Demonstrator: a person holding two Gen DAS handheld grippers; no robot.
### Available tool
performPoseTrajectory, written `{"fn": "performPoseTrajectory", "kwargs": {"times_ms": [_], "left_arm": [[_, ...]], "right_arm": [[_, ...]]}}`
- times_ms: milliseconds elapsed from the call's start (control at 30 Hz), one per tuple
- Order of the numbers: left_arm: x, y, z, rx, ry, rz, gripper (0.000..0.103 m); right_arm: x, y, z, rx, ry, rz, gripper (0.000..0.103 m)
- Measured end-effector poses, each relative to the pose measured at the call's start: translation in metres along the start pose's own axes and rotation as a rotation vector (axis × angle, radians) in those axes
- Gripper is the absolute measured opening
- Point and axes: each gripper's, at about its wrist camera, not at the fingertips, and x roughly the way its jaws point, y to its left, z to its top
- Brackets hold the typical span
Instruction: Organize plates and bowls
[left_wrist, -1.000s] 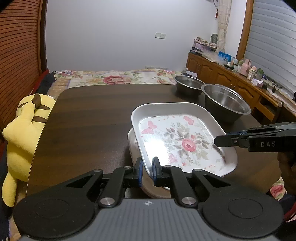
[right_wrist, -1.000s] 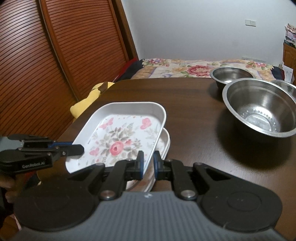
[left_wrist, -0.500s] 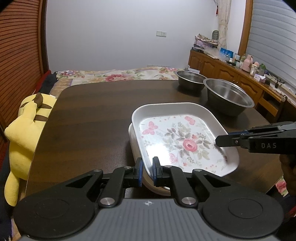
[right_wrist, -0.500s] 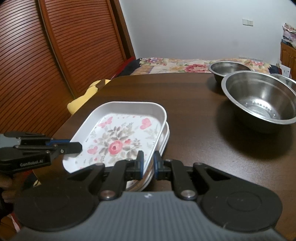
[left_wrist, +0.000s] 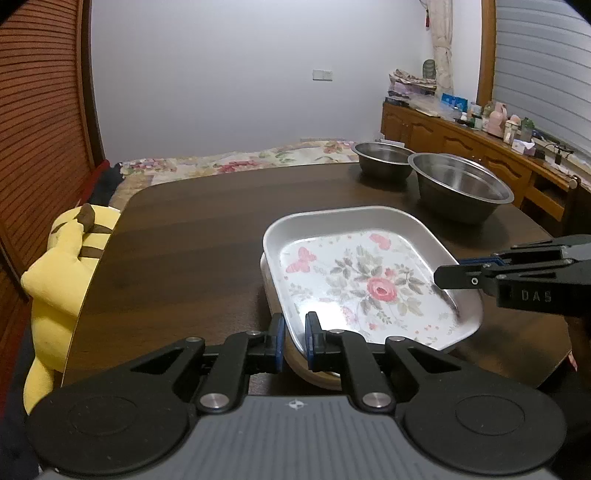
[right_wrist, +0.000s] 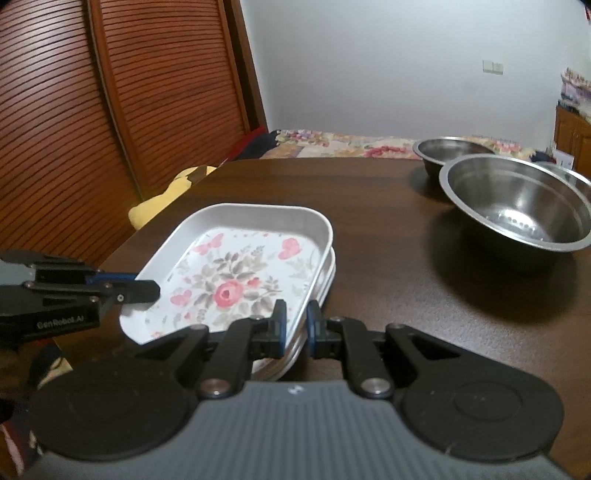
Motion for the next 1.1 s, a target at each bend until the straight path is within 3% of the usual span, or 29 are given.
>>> {"fn": "performPoseTrajectory", "kwargs": {"times_ms": [333,667,767,867,1100], "left_arm": [[0.005,-0.002,-0.004,0.004,-0.004,0.028,0.013],[0.003,0.002,-0.001,-0.014,0.000,0.017,0.013],[-0.001,0.005,0.003,-0.023,-0.015,0.013,0.013],[-0.007,0.005,0.009,-0.029,-0.038,0.010,0.013],[-0.008,-0.006,0.036,-0.015,-0.088,-0.009,0.013]], "right_arm": [[-0.002,-0.002,-0.010,-0.003,-0.060,-0.025,0.014],[-0.001,-0.001,-0.012,-0.016,-0.053,-0.014,0.018],[-0.004,-0.004,-0.009,0.005,-0.054,0.000,0.018],[-0.010,-0.008,-0.005,0.003,-0.079,-0.010,0.026],[-0.040,-0.034,0.012,0.030,-0.153,-0.052,0.027]]}}
